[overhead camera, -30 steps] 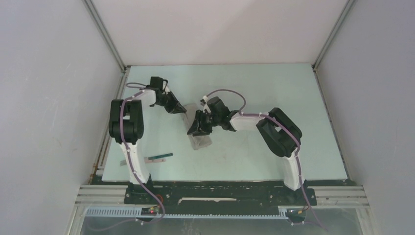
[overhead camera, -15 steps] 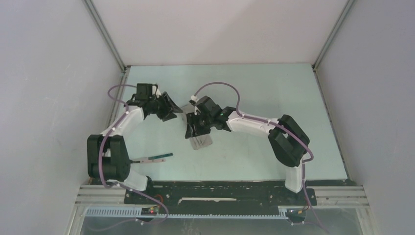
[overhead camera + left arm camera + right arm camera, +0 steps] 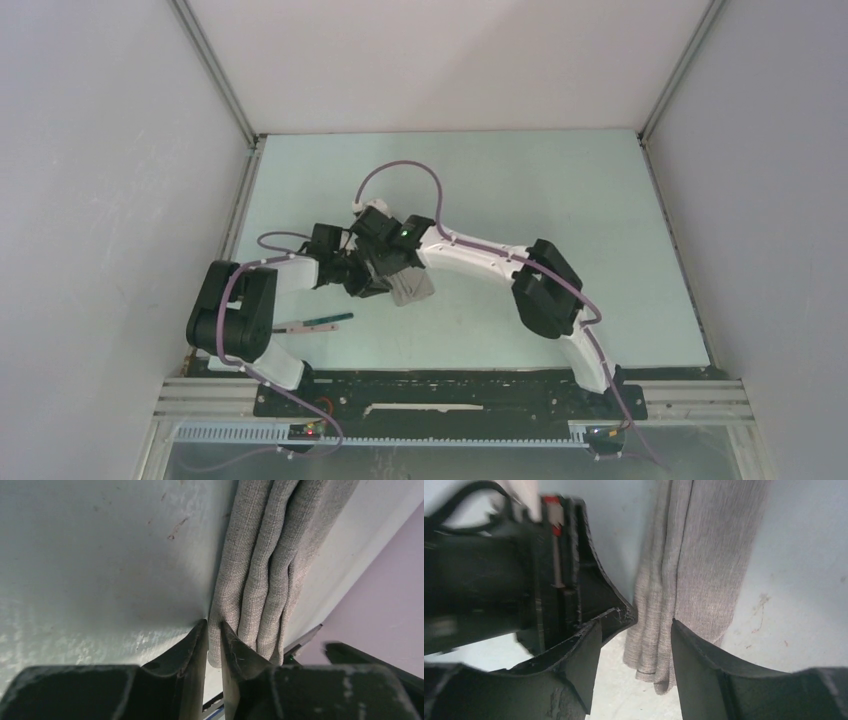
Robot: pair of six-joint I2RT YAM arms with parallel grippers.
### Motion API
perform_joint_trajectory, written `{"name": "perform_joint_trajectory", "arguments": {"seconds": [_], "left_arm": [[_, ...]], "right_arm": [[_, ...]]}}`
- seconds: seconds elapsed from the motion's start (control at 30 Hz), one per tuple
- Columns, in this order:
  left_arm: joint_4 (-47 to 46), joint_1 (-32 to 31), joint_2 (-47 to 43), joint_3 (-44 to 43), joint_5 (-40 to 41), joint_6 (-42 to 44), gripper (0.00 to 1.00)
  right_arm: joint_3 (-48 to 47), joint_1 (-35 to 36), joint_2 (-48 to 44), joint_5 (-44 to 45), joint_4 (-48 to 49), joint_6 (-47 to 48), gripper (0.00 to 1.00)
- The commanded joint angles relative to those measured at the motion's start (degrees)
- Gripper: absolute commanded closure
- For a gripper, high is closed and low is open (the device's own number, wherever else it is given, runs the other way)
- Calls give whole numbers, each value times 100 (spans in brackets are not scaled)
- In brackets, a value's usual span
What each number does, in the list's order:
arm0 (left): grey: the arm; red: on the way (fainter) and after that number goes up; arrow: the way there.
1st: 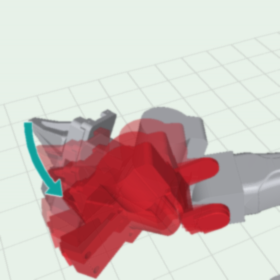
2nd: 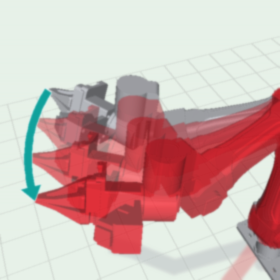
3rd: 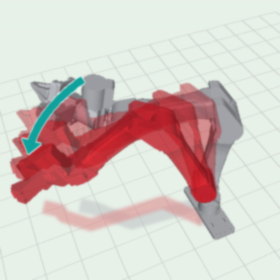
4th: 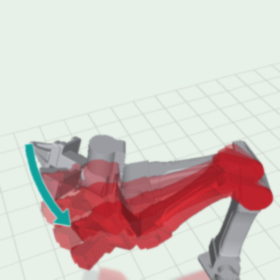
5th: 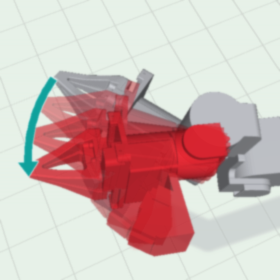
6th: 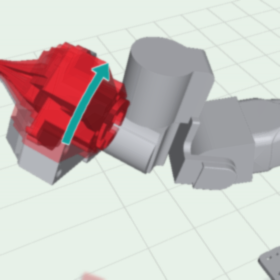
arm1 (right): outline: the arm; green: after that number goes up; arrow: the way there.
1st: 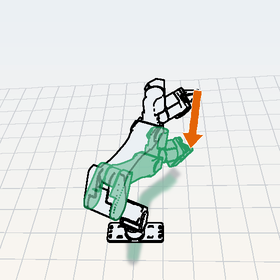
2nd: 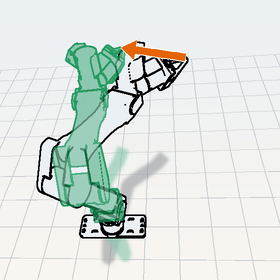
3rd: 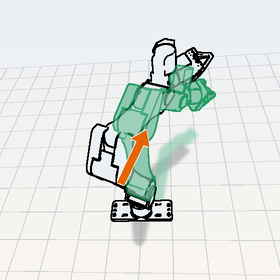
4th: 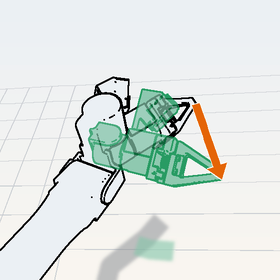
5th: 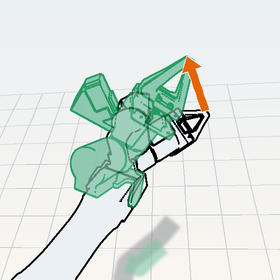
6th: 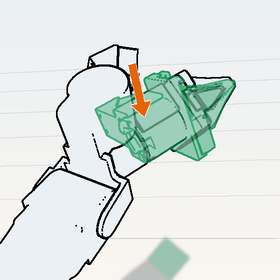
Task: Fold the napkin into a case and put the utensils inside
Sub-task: Fold the 2/3-rectangle-folded napkin at the center of the board.
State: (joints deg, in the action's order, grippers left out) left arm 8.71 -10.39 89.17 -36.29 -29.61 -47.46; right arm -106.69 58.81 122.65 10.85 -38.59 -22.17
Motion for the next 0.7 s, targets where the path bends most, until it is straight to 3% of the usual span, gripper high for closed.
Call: {"name": "perform_joint_trajectory", "arguments": {"seconds": [0.0, 0.2, 0.37, 0.57, 0.67], "left_arm": [[-842, -50, 102, 232, 34, -331, 76], [-1444, -51, 362, 553, -70, -589, 77], [-1495, -52, 410, 611, -70, -589, 77], [-1504, -51, 376, 692, -76, -571, 79], [-1492, -51, 327, 735, -87, -563, 79]], "right_arm": [[-129, 122, 341, 716, -612, 287, 38], [-41, 118, 490, 592, -500, 202, 40], [164, 125, 502, 569, -342, 169, 41], [282, 97, 466, 672, -282, 105, 52], [300, 88, 452, 732, -263, 91, 49]]}}
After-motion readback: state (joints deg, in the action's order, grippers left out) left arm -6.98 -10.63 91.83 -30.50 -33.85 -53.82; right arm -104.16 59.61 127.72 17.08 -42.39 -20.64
